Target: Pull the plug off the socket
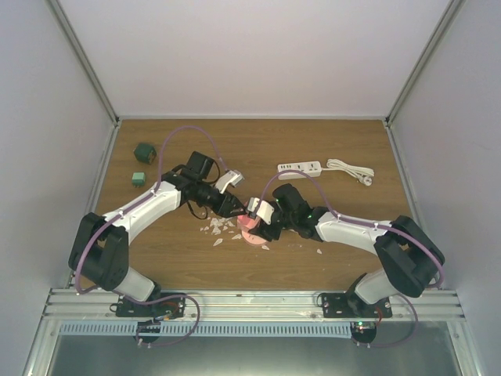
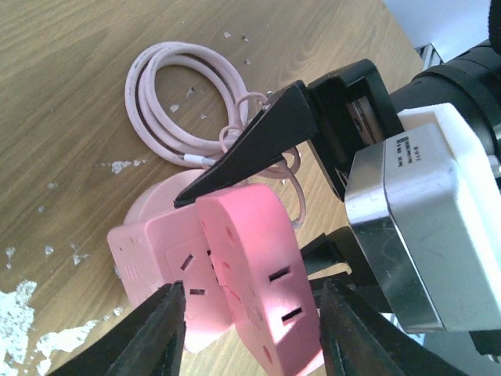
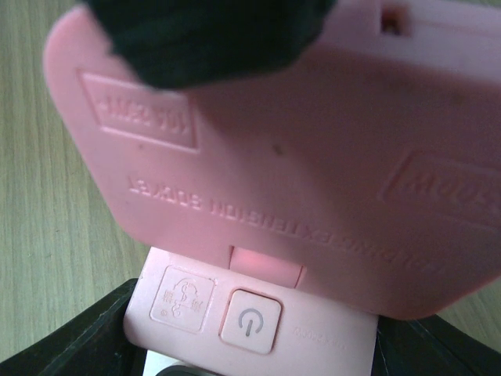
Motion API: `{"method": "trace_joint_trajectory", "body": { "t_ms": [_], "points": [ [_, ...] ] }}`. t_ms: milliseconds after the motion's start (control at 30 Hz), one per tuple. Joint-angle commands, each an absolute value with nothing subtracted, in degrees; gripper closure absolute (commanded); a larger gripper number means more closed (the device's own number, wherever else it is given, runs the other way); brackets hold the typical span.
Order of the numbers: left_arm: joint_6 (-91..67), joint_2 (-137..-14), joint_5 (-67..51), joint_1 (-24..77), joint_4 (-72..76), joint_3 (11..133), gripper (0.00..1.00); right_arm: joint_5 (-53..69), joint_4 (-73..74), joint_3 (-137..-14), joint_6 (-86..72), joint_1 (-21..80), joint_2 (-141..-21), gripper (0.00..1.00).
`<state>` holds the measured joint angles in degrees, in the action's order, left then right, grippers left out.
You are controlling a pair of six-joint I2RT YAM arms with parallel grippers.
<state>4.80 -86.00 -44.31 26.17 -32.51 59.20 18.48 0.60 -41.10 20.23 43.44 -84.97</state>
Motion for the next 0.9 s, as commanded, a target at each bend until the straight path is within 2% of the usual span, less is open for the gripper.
{"method": "trace_joint_trajectory", "body": {
  "t_ms": [0, 267, 333, 567, 733, 867],
  "points": [
    [5.44, -86.61, -43.39, 27.41, -35.22, 61.17, 0.49, 16.56, -4.95, -41.53, 20.83, 43.34, -85.18, 0.53],
    [5.22, -87.22, -43.02, 27.36, -35.61, 62.46, 0.33, 17.57, -5.95, -40.45, 20.57, 43.41, -84.01, 0.46],
    [4.97, -87.02, -42.72, 27.42, -35.44, 62.97, 0.37, 17.76, -6.13, -40.39, 20.52, 43.42, -83.94, 0.44],
    [4.37, -88.27, -43.75, 27.51, -35.98, 64.59, 0.59, 17.84, -6.41, -40.23, 20.30, 43.40, -84.07, 0.43],
    [3.27, -89.56, -44.29, 27.60, -34.97, 64.49, 0.60, 17.85, -6.88, -39.88, 20.15, 43.38, -83.55, 0.42],
    [2.86, -90.20, -43.86, 27.77, -34.59, 64.59, 0.56, 17.83, -6.94, -39.90, 20.15, 43.39, -83.50, 0.42]
  ]
}}
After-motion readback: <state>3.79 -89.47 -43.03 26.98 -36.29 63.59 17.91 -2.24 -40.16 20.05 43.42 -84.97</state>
